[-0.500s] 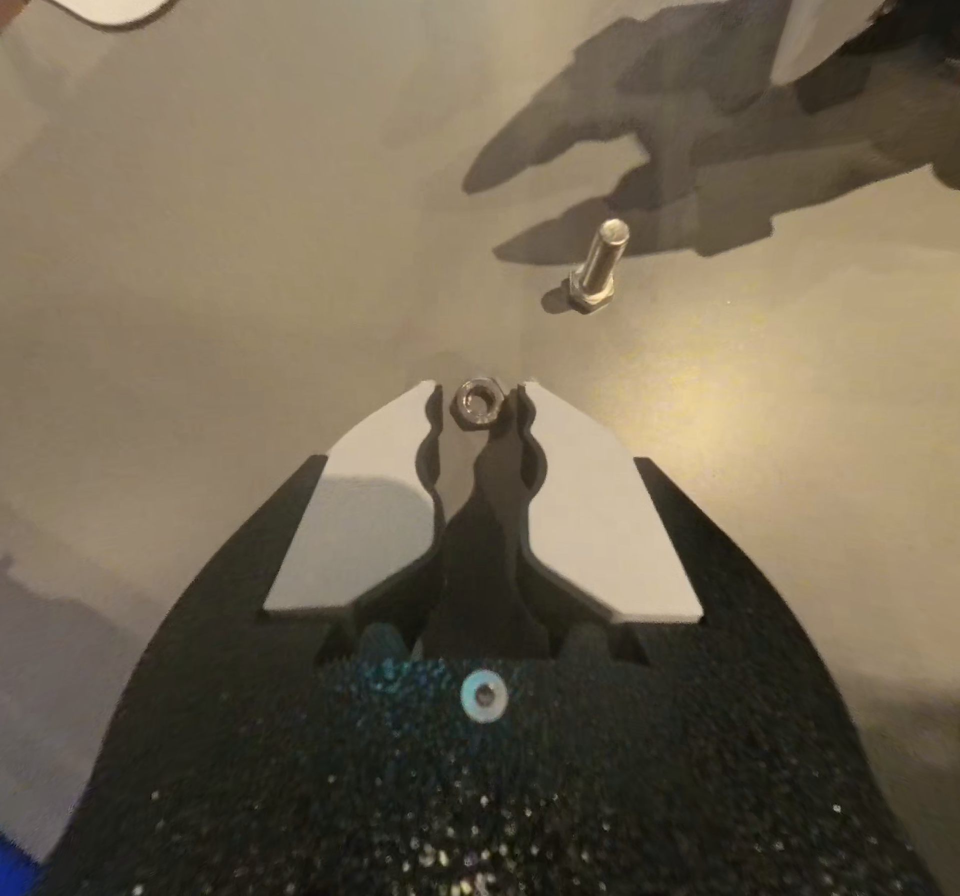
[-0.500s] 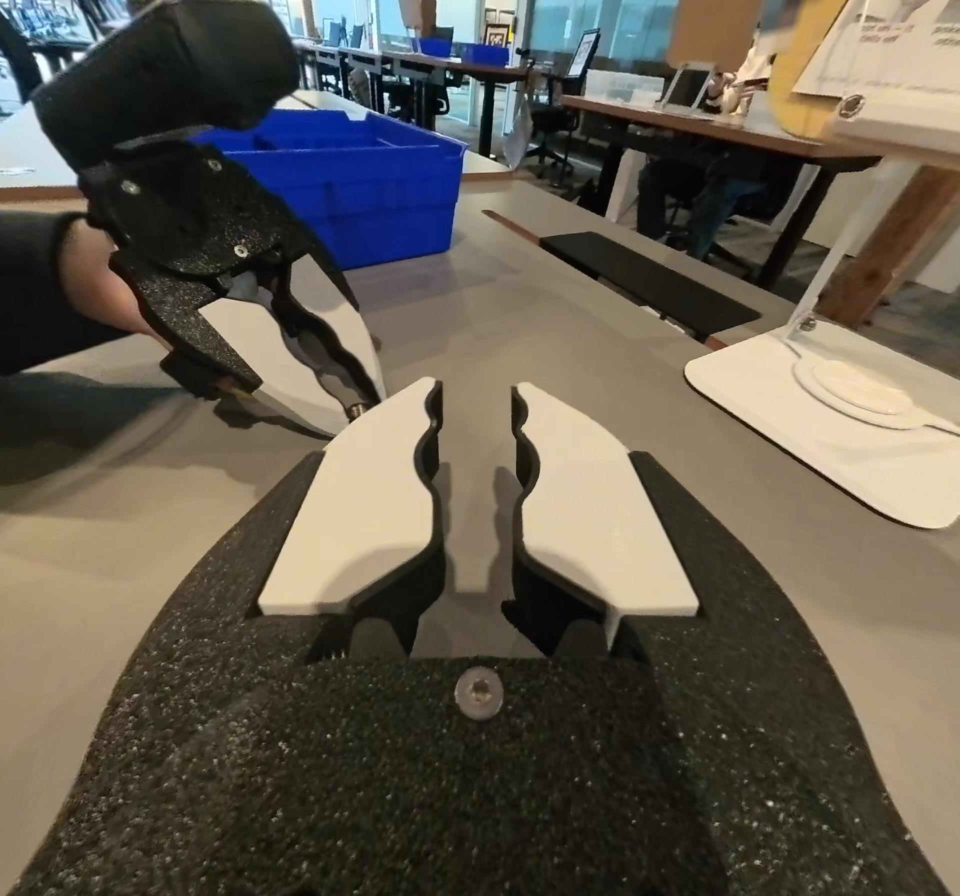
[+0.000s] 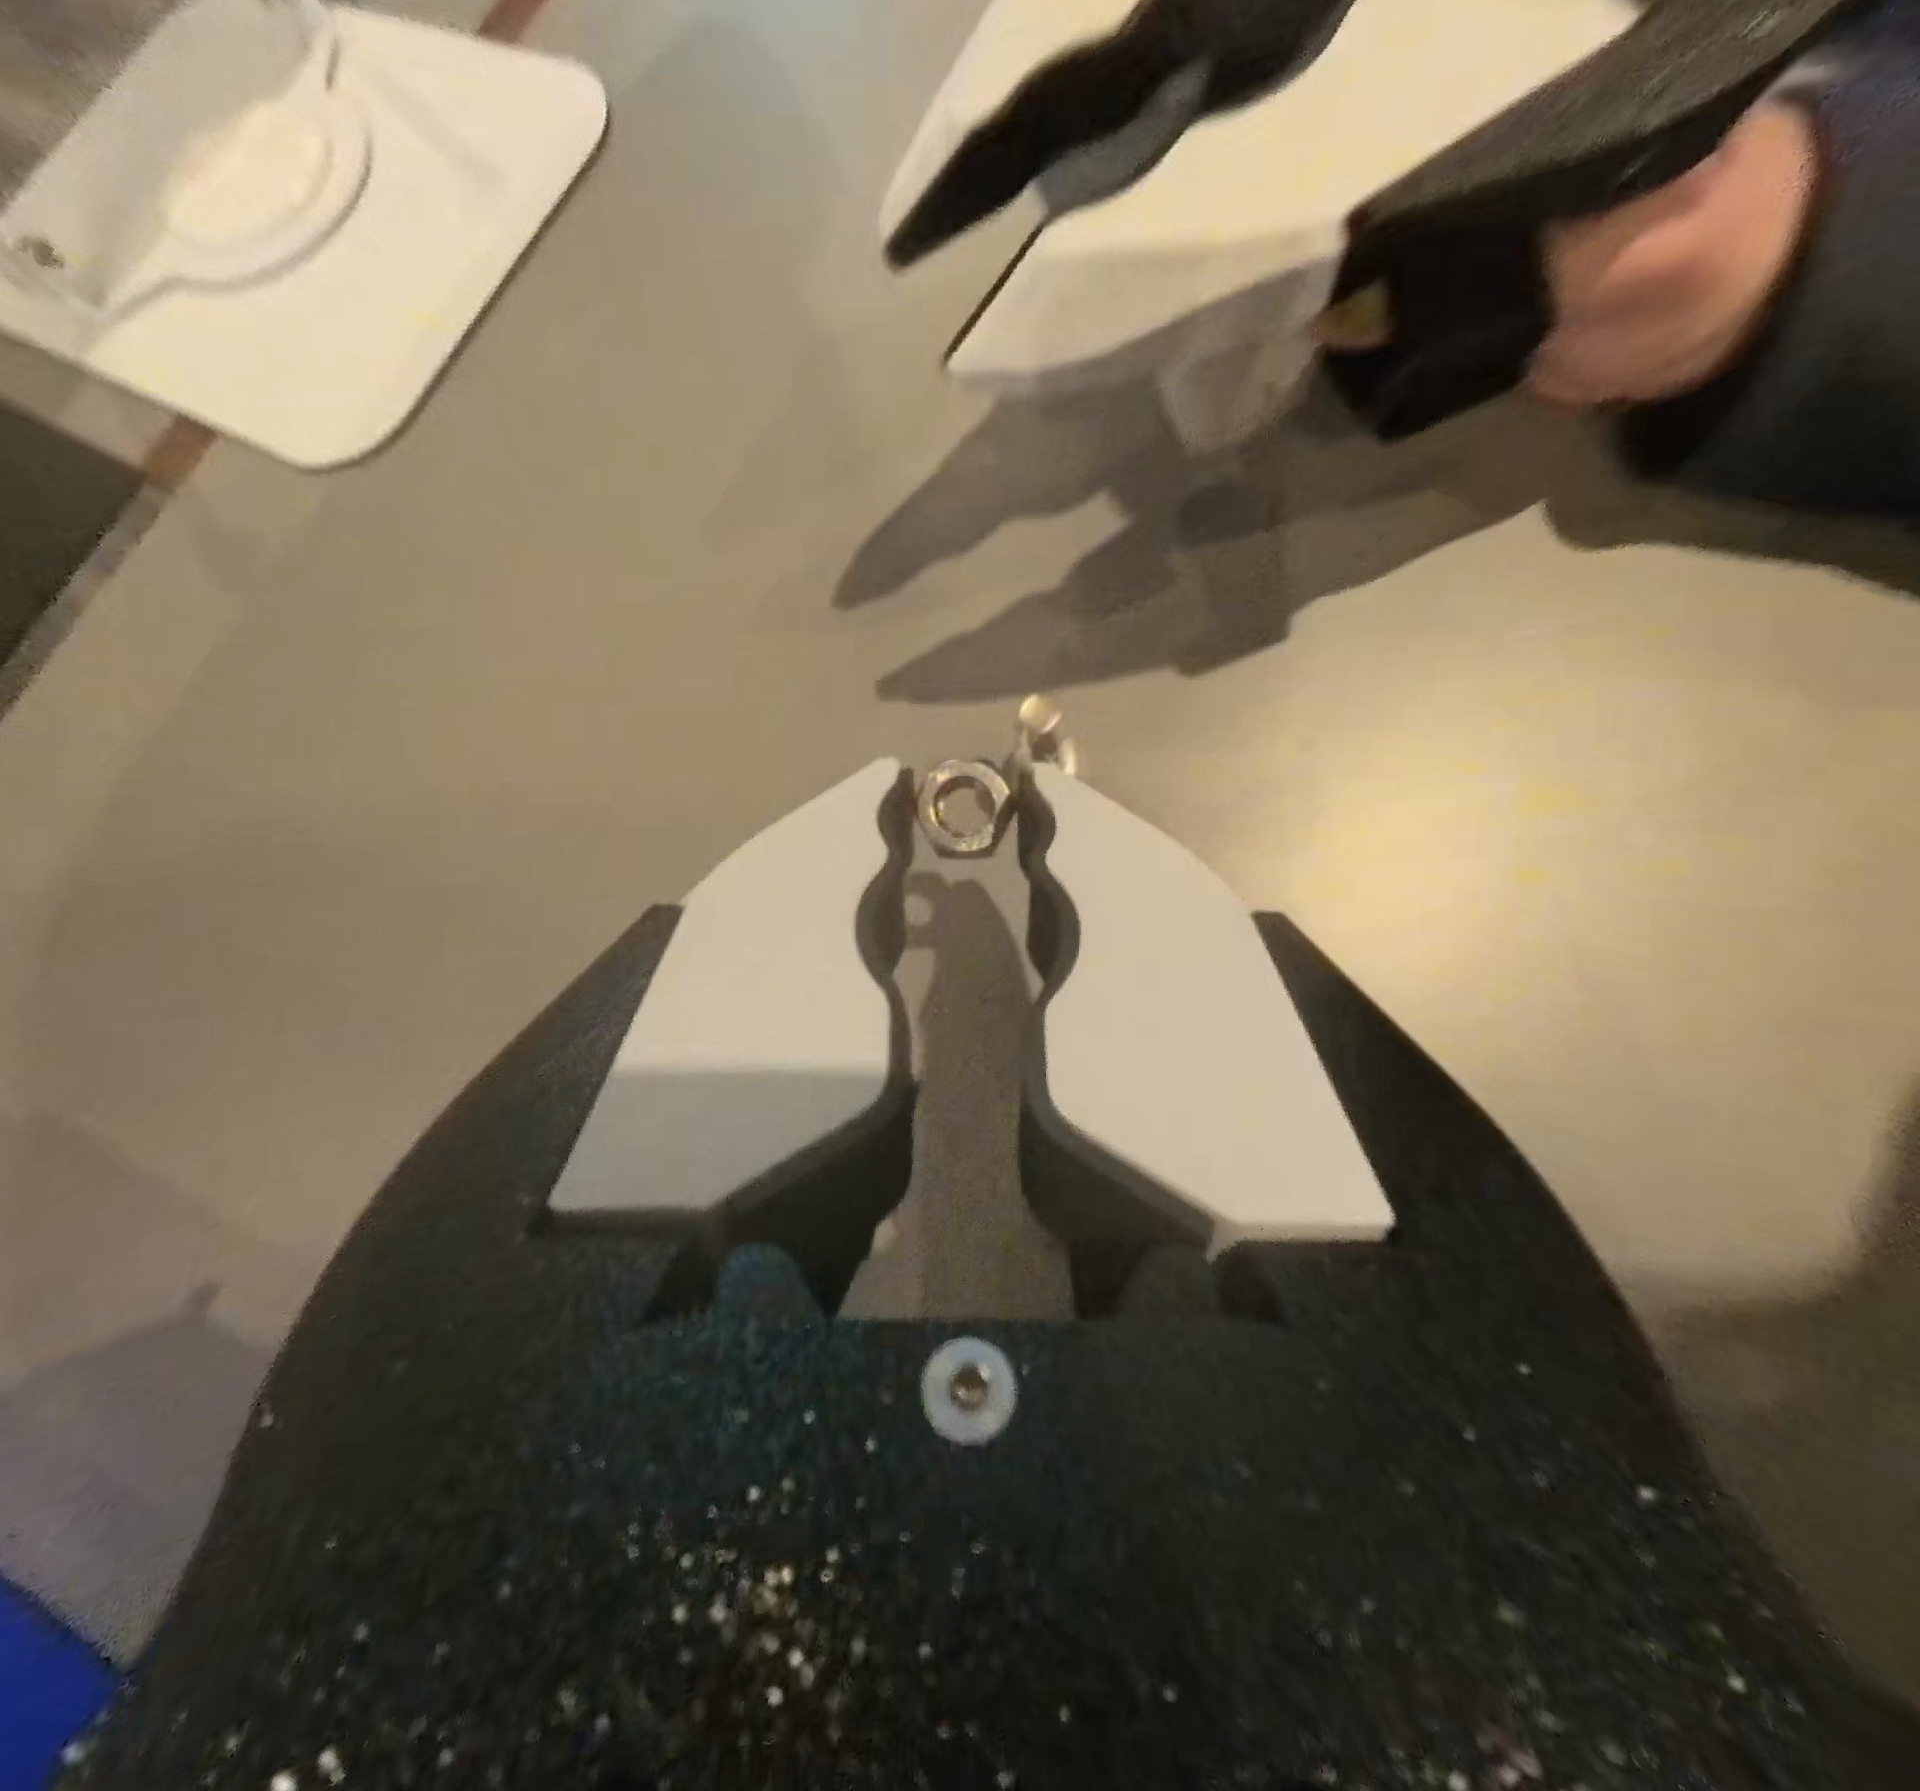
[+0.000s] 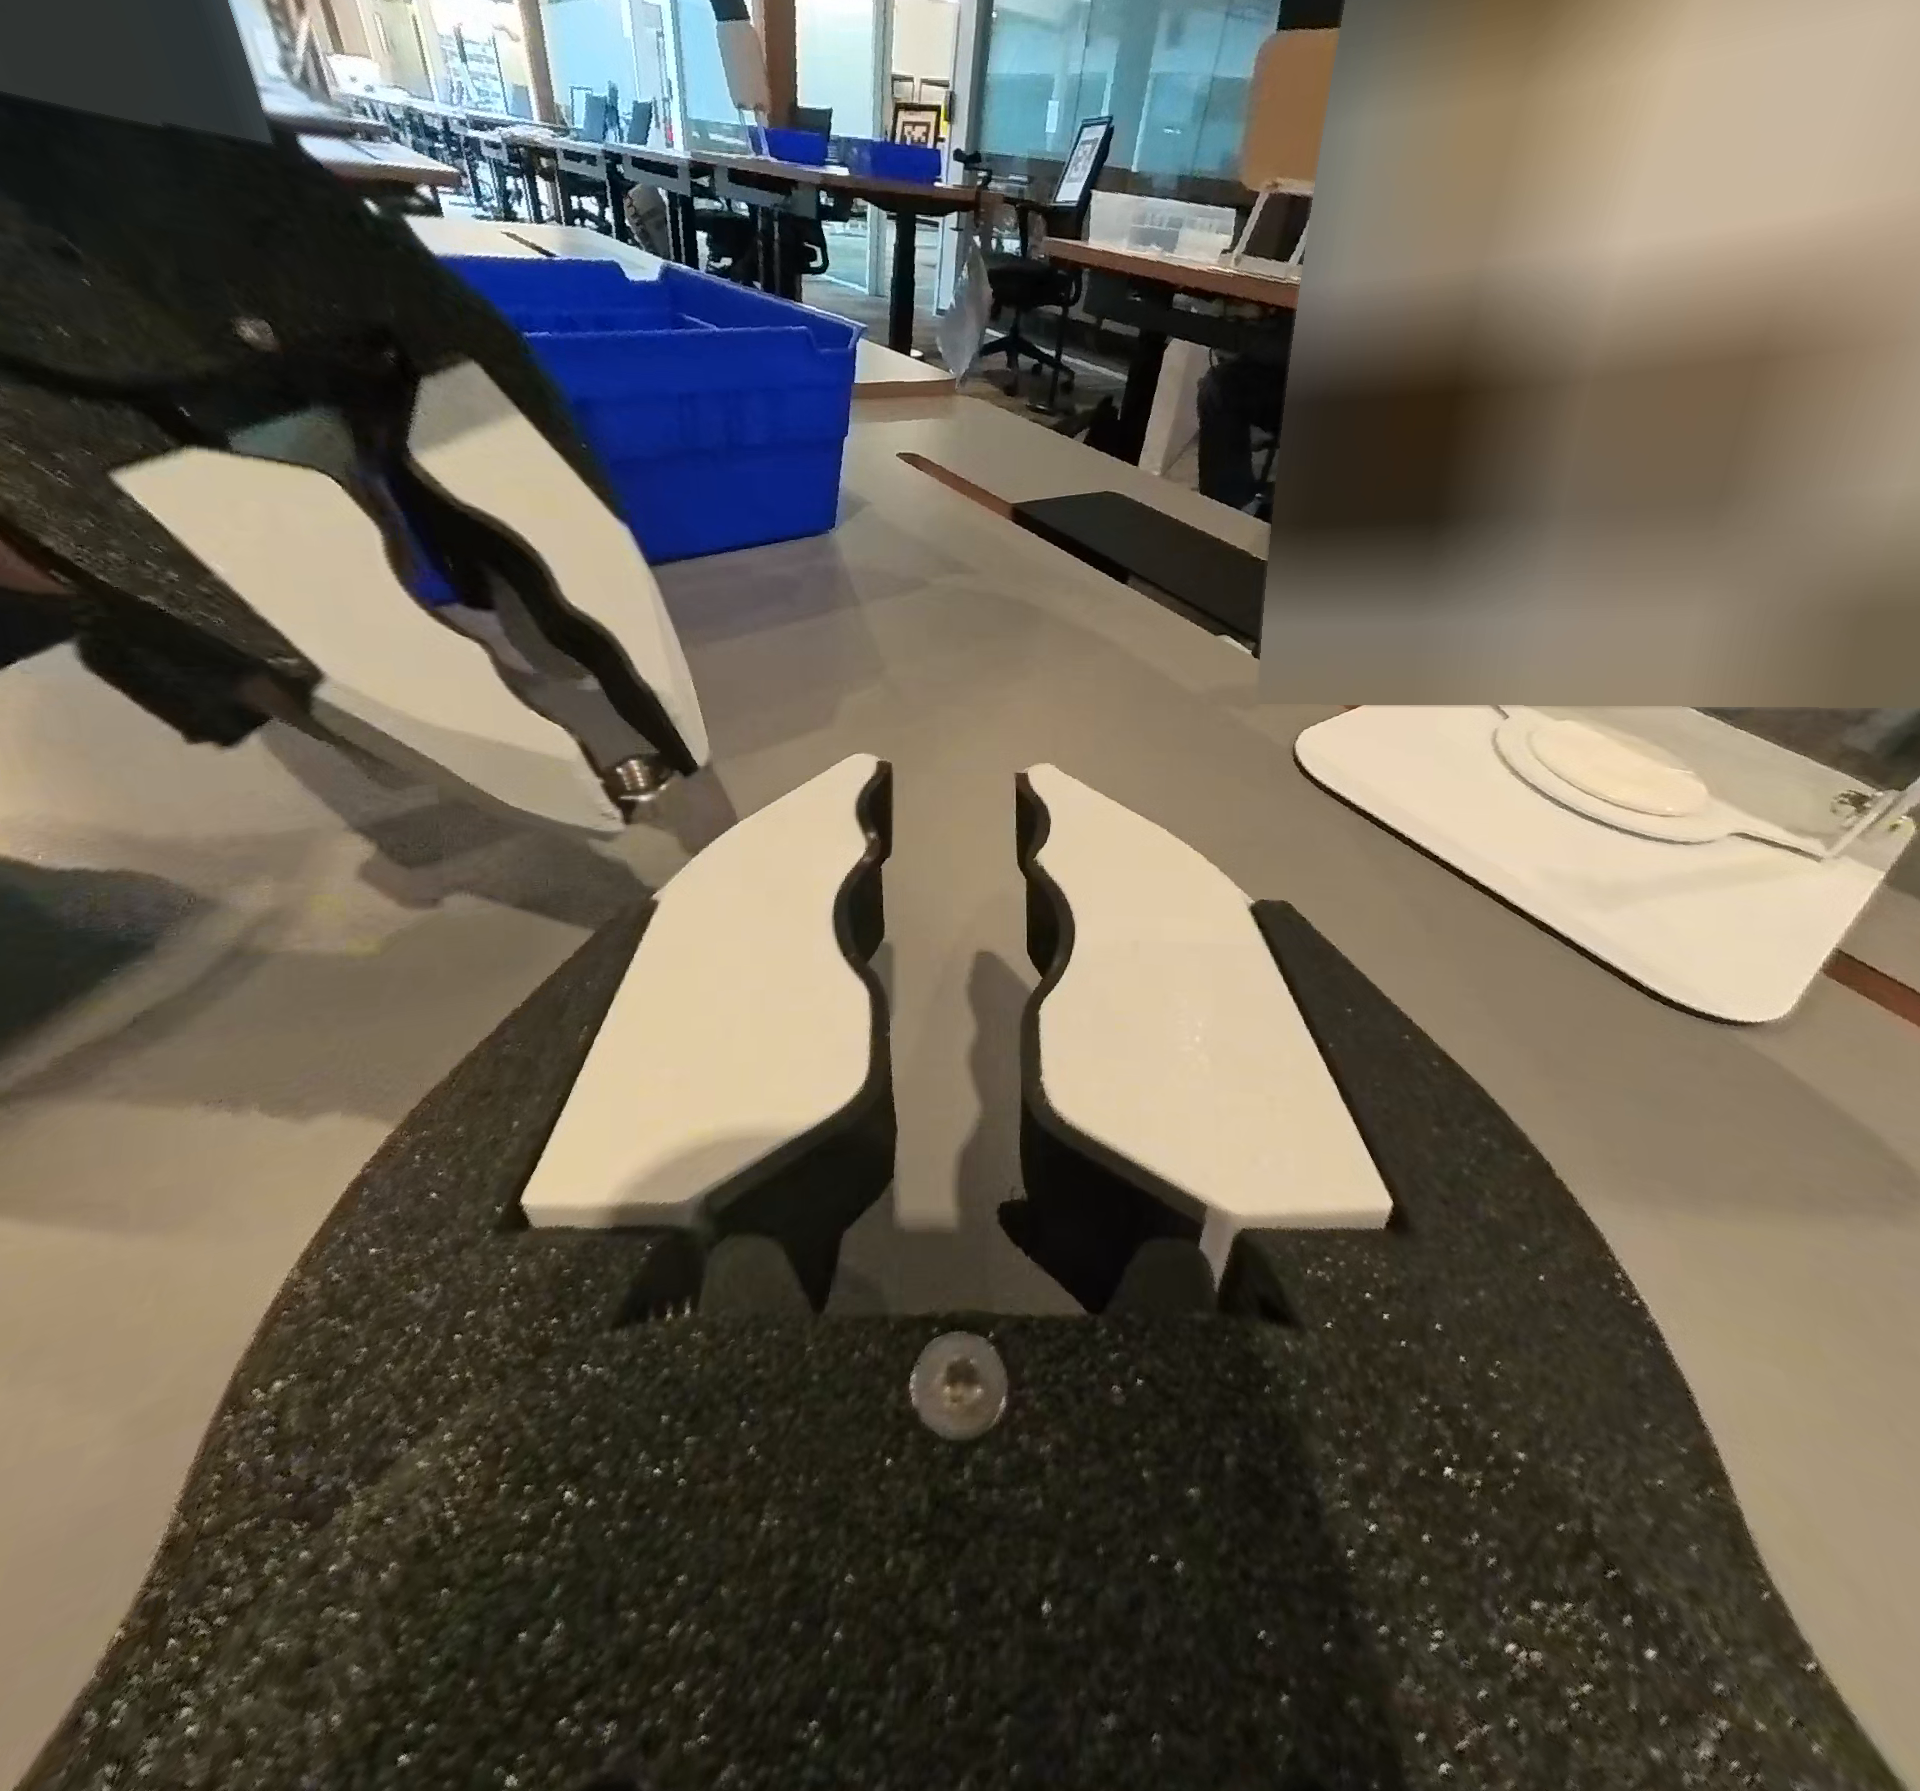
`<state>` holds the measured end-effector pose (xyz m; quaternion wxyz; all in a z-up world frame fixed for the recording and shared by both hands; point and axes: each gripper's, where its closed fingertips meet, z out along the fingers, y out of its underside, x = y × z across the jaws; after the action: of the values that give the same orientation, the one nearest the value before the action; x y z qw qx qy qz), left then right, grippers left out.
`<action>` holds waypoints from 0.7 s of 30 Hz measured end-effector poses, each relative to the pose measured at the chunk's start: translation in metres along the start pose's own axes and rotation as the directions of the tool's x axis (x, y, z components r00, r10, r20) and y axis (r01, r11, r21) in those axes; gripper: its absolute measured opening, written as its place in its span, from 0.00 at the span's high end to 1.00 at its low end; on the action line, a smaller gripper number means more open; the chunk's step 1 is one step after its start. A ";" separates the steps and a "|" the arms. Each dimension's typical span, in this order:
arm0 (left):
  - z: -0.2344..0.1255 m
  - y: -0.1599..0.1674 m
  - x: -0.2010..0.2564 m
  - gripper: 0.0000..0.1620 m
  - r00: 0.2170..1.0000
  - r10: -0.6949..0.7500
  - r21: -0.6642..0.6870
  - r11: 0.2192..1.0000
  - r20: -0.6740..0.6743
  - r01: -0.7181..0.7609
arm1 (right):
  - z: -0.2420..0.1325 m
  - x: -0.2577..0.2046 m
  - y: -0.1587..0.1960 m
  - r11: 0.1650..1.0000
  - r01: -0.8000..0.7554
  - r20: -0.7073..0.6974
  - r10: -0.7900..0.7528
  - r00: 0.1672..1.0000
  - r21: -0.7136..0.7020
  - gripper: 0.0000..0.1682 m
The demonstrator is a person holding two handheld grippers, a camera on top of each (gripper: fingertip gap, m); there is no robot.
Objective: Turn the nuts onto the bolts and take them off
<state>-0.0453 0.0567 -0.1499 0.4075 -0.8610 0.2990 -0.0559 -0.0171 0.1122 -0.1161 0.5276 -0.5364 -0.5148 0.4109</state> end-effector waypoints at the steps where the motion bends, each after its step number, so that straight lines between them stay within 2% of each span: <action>1: -0.001 -0.006 0.003 0.89 1.000 0.005 0.008 1.000 -0.015 -0.005 | 0.000 0.001 0.000 1.000 -0.001 -0.005 0.001 1.000 0.001 0.87; 8: 0.015 -0.012 0.015 0.89 0.997 0.022 -0.037 0.999 -0.075 -0.025 | -0.001 0.002 0.000 1.000 -0.007 -0.010 0.007 1.000 0.005 0.87; 21: 0.026 -0.005 0.014 0.88 0.996 0.007 -0.063 0.998 -0.089 -0.012 | 0.000 0.002 0.001 1.000 0.000 -0.010 0.000 1.000 -0.004 0.88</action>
<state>-0.0229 0.0686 -0.1657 0.3667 -0.8687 0.3226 -0.0827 -0.0171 0.1141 -0.1167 0.5290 -0.5396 -0.5131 0.4070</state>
